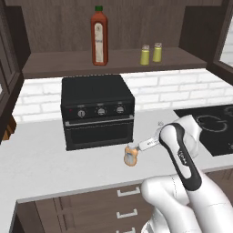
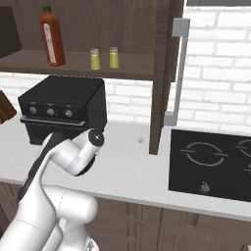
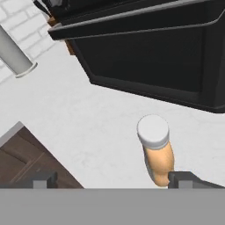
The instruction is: Put the shaker and condiment bottle from the counter next to their counterparts in the cabinet.
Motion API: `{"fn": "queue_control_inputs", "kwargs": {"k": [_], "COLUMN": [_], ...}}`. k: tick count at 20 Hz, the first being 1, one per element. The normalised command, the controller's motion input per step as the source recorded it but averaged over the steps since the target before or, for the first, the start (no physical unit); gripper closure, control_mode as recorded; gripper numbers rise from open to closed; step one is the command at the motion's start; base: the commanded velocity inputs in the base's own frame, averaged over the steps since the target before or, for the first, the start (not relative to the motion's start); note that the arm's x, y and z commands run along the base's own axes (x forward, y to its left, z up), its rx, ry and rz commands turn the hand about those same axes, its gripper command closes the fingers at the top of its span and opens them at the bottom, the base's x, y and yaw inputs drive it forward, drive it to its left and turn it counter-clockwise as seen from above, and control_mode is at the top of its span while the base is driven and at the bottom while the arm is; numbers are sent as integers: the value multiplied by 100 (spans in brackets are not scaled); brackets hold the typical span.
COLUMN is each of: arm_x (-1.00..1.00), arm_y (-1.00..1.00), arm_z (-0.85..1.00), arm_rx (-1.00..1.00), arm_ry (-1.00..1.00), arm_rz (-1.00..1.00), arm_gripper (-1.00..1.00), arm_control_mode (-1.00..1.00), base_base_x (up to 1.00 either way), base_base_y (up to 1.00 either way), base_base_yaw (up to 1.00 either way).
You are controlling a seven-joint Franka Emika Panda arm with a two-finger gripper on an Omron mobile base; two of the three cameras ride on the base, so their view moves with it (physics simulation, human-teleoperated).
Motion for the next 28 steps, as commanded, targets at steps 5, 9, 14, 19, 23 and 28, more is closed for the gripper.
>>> {"fn": "queue_control_inputs", "kwargs": {"k": [5, 9, 14, 19, 23, 28], "arm_x": [0, 0, 0, 0, 0, 0], "arm_y": [6, 24, 27, 18, 3, 3], "arm_z": [-57, -55, -59, -58, -51, -50], "arm_rx": [0, 0, 0, 0, 0, 0], "arm_ry": [-1, 0, 0, -4, -13, -15], "arm_rz": [-4, -3, -3, -3, -6, -5], "arm_gripper": [-100, -100, -100, -100, -100, -100], "arm_control_mode": [-100, -100, -100, -100, -100, -100], "base_base_x": [0, 0, 0, 0, 0, 0], "base_base_y": [0, 0, 0, 0, 0, 0], "base_base_yaw": [0, 0, 0, 0, 0, 0]}}
